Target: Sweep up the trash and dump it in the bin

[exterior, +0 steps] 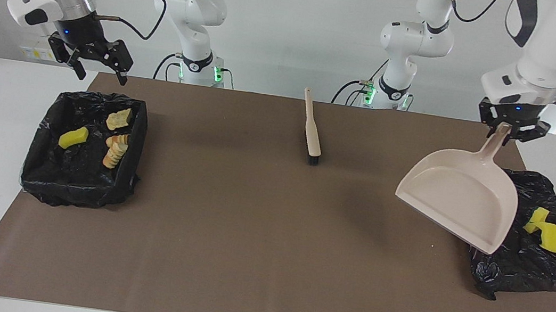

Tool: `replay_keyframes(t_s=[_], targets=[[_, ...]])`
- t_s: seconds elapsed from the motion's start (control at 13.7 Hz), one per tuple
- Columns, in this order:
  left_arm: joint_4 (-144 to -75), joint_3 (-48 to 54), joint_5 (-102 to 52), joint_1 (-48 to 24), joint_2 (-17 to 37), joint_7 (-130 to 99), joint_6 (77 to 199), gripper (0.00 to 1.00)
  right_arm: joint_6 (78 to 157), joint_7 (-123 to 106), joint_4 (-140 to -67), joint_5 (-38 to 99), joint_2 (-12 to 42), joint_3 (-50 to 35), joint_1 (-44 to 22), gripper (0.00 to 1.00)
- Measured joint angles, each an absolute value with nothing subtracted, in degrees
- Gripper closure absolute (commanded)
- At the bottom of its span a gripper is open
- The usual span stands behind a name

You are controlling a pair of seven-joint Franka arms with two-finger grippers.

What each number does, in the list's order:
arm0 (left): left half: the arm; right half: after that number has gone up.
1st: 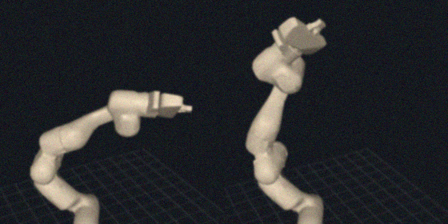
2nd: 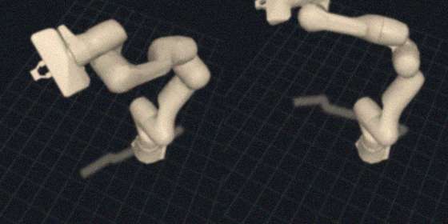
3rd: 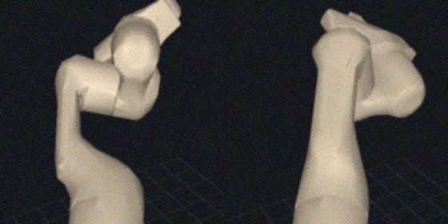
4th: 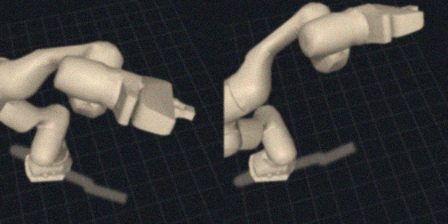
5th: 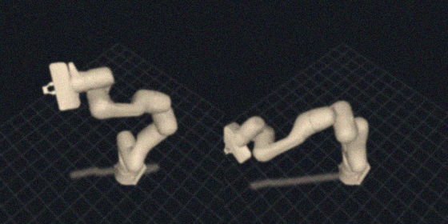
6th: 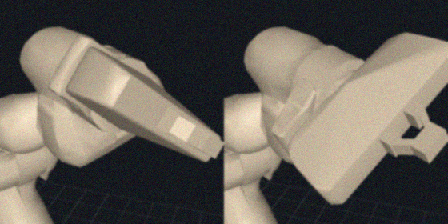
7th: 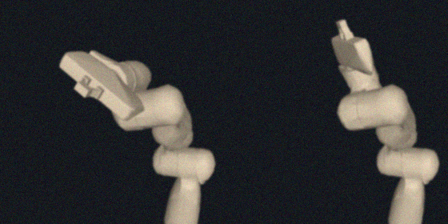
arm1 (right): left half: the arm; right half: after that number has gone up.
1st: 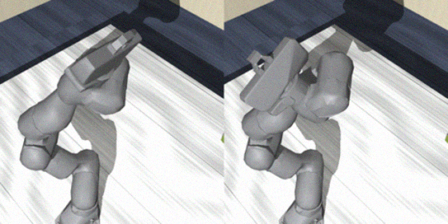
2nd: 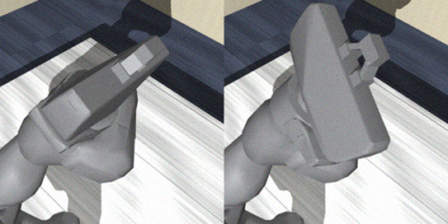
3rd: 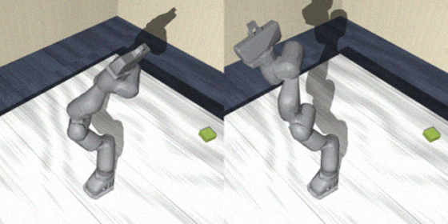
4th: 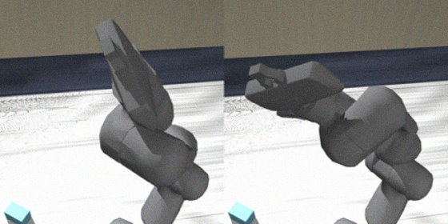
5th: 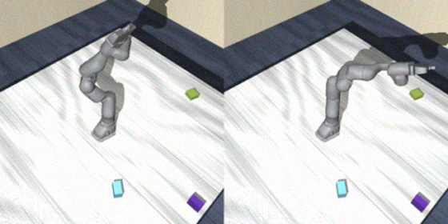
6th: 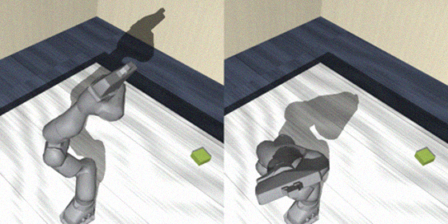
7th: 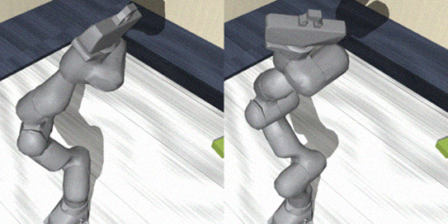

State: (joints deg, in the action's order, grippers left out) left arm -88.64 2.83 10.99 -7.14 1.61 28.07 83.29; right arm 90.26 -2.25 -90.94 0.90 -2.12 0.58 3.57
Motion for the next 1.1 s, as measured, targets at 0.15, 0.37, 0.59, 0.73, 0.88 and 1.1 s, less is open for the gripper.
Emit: replay_keyframes(t_s=[0.15, 0.37, 0.59, 0.73, 0.88, 1.1], targets=[[-90.5, 3.0, 6.6, -11.5, 1.6, 18.3, 84.7, 1.00, 90.3, -1.2, -90.9, 0.9, -2.1, 0.3, 2.9, 0.00], [-94.3, 3.0, 1.8, -17.1, 1.7, 7.1, 92.0, 1.00, 90.3, -0.9, -90.9, 0.9, -2.1, 0.2, 2.6, 0.00], [-99.6, 3.0, -1.1, -22.1, 2.3, -1.4, 99.1, 1.00, 90.3, -0.9, -91.0, 0.9, -2.1, 0.2, 2.6, 0.00], [-103.3, 3.0, -3.2, -25.2, 3.2, -8.1, 106.8, 1.00, 90.3, -0.9, -91.1, 0.9, -2.1, 0.2, 2.6, 0.00], [-105.3, 3.0, -4.1, -27.6, 5.4, -13.4, 111.2, 1.00, 90.3, -0.9, -91.1, 0.9, -2.1, 0.2, 2.6, 0.00], [-106.9, 3.0, -4.1, -30.5, 9.4, -15.8, 116.0, 1.00, 90.2, -0.9, -91.1, 0.9, -2.1, 0.2, 2.6, 0.00]])
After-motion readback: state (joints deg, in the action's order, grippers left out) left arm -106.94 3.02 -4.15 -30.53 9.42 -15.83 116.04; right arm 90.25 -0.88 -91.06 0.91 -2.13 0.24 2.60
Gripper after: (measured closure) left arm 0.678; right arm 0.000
